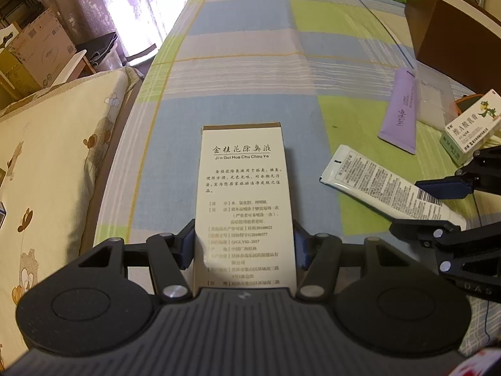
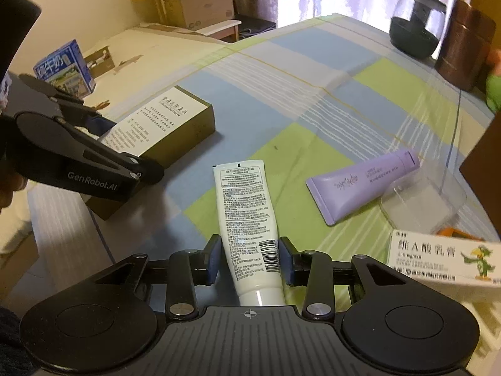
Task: Organize rigid objects
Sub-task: 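Grasp the white ointment tube with the right tool while the left tool holds the box, then carry the box and tube into the brown box and release them, then move both tools back from the brown box toward the remaining items, then grasp the white-green cream box with the left tool while the right tool grasps the spray bottle, then carry the cream box and spray bottle over the brown box with both tools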
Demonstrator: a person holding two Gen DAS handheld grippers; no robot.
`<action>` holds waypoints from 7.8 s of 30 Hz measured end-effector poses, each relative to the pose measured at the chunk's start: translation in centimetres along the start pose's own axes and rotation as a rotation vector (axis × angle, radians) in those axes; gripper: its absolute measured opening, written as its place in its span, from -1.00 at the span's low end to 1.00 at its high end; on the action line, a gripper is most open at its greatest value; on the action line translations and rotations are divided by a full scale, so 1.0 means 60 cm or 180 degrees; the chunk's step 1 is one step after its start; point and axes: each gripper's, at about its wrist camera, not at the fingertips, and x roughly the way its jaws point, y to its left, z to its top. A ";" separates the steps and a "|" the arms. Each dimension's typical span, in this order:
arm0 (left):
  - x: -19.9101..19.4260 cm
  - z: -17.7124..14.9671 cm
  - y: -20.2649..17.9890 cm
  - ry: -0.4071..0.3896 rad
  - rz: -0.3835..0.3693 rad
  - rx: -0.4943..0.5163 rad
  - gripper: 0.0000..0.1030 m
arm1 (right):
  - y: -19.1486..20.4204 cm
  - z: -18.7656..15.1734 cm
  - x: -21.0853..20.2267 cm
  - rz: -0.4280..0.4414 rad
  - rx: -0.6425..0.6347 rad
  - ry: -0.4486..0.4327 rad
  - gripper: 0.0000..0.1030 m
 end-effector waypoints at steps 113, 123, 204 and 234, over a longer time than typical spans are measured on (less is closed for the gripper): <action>-0.113 0.384 -0.461 -0.0967 -0.1715 0.1230 0.12 | -0.434 -0.088 -0.432 -0.1459 0.2732 -0.1340 0.24; -0.153 0.341 -0.394 -0.1063 -0.1757 0.1159 0.12 | -0.369 -0.094 -0.437 -0.1384 0.2691 -0.1349 0.26; -0.004 0.150 -0.283 -0.0524 -0.1812 0.1902 0.09 | -0.178 -0.128 -0.203 -0.1580 0.2471 -0.0374 0.66; 0.007 0.151 -0.361 -0.0418 -0.1633 0.1989 -0.36 | -0.208 -0.189 -0.271 -0.1541 0.2747 -0.0623 0.66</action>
